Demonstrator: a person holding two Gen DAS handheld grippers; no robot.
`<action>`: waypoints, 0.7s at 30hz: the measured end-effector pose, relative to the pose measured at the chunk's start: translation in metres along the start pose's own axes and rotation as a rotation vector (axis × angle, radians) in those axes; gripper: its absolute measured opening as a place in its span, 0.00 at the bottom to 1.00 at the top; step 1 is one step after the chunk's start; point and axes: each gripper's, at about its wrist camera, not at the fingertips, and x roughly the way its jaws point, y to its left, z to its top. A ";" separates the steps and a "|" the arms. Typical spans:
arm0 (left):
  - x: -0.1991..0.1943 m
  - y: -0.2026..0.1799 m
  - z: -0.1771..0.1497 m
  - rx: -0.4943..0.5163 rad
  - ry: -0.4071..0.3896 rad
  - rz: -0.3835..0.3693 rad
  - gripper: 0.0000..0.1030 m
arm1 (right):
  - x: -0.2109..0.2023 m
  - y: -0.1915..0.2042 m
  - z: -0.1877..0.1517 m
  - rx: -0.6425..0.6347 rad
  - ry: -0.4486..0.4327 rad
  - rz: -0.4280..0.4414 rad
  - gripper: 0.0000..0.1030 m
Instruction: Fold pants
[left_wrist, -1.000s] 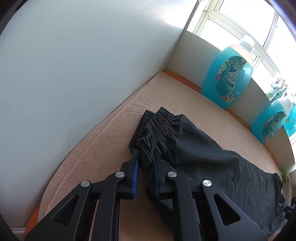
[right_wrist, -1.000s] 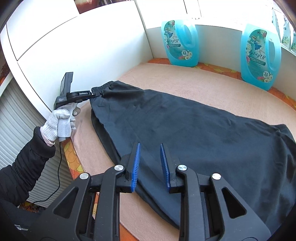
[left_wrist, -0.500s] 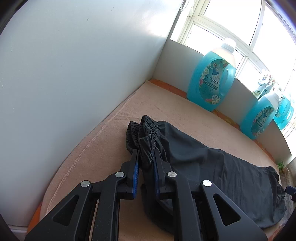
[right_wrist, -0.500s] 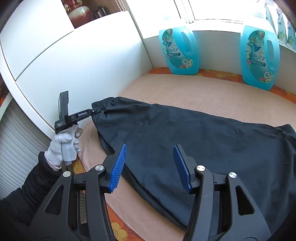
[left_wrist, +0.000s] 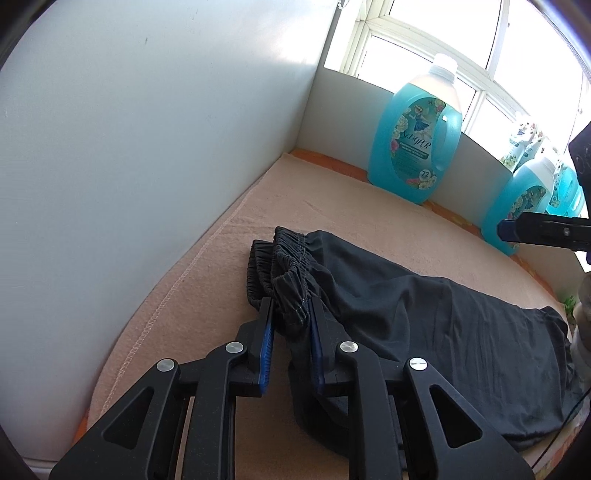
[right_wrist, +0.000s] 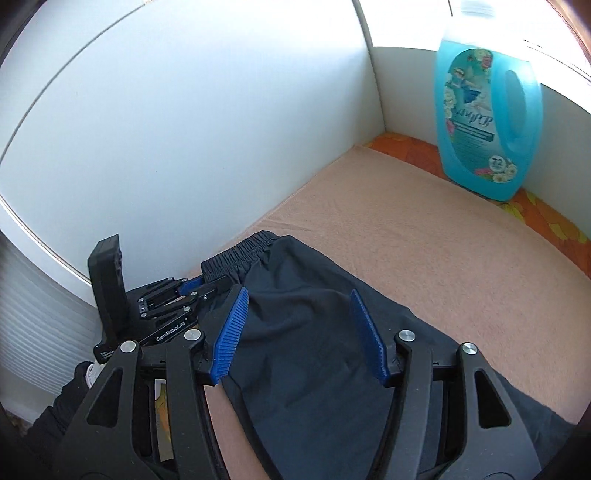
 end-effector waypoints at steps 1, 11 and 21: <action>-0.002 0.003 -0.001 -0.004 -0.002 0.008 0.23 | 0.018 0.000 0.008 -0.022 0.024 -0.002 0.59; 0.002 0.019 -0.013 -0.057 0.055 0.016 0.41 | 0.141 -0.008 0.037 -0.083 0.188 0.052 0.56; 0.013 0.024 -0.011 -0.105 0.089 -0.044 0.50 | 0.139 -0.015 0.007 -0.185 0.257 -0.053 0.04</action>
